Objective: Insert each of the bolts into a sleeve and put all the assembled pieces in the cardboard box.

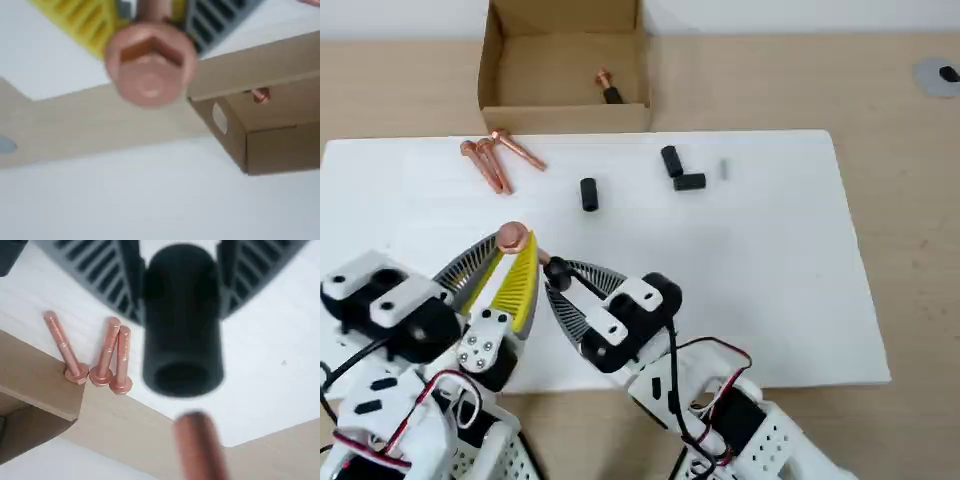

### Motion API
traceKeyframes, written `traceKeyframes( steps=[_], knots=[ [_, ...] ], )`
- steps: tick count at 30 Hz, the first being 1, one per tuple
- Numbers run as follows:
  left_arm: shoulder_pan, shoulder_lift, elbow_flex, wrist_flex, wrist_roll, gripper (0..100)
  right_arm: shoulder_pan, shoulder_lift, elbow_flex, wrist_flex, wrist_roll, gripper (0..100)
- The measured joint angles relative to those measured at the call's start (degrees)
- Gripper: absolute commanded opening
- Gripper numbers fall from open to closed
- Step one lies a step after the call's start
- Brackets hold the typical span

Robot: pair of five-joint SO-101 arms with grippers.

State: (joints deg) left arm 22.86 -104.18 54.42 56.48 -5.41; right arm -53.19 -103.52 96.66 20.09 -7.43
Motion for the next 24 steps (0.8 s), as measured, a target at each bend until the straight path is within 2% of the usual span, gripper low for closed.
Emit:
traceKeyframes(
  steps=[16,24],
  knots=[
    [0.0,0.0,-0.09,0.0,3.34,1,0.0,0.0,0.0,0.0,0.0,0.9],
    [4.04,-0.09,0.88,0.62,5.1,0,0.0,0.0,0.0,0.0,0.0,0.9]
  ],
)
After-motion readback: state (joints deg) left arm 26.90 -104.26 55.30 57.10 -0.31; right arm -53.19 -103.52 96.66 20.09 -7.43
